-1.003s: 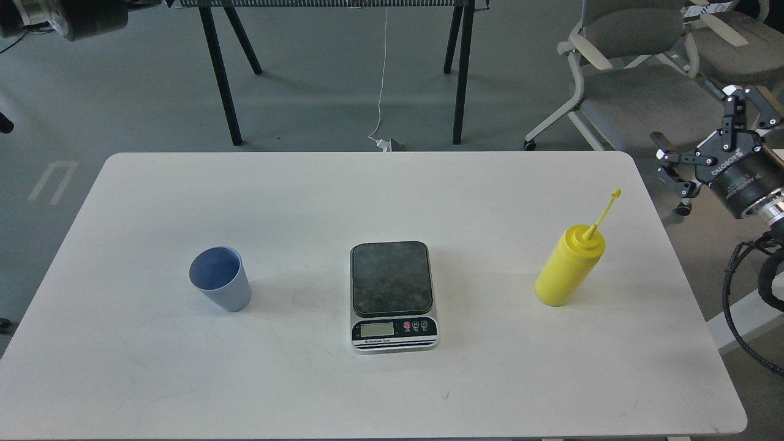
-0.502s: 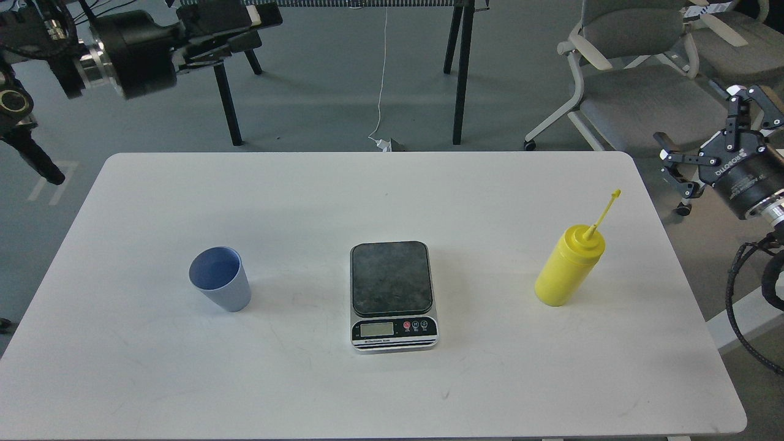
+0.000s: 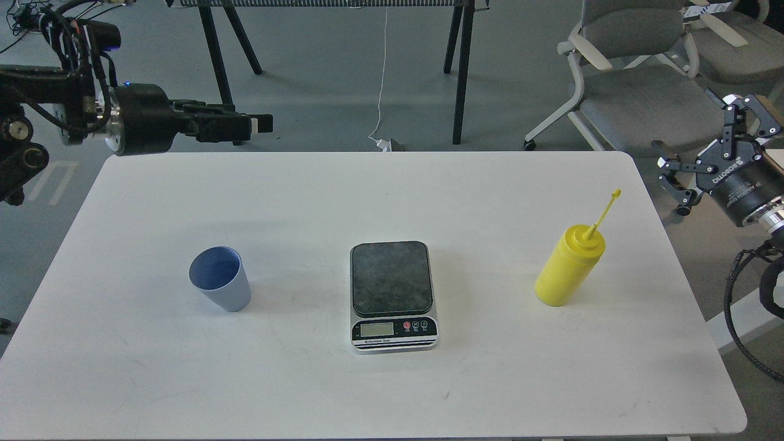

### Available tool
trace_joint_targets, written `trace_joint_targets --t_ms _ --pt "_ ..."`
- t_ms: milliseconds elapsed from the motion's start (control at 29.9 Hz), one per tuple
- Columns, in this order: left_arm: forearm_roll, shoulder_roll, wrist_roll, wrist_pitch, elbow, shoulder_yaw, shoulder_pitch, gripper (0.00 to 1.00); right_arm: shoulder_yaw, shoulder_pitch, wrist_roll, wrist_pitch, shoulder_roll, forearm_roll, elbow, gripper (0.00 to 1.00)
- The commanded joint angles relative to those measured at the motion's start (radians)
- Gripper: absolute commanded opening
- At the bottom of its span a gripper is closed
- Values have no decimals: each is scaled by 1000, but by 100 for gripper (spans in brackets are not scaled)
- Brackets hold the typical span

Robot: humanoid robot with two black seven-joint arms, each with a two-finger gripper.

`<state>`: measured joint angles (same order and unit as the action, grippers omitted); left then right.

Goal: Pour seasoning into cup on scale with both arms
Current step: 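Lower the left gripper onto the light blue cup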

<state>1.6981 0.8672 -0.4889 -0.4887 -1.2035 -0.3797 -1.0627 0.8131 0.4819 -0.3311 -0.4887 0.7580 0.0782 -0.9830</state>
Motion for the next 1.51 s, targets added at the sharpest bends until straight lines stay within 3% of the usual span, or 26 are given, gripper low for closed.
trace_joint_targets --t_ms 0,301,803,1472 --pt "144 3 0 0 -27 54 6 98 0 -9 0 0 0 0 1 99" --pt "437 -5 0 0 -8 278 -11 99 0 -11 0 0 -2 0 1 99" --pt "446 -7 0 0 -2 351 -10 99 -5 -14 0 0 -3 0 1 99" --pt "446 -105 0 0 111 386 -10 98 1 -32 0 0 -2 0 3 99"
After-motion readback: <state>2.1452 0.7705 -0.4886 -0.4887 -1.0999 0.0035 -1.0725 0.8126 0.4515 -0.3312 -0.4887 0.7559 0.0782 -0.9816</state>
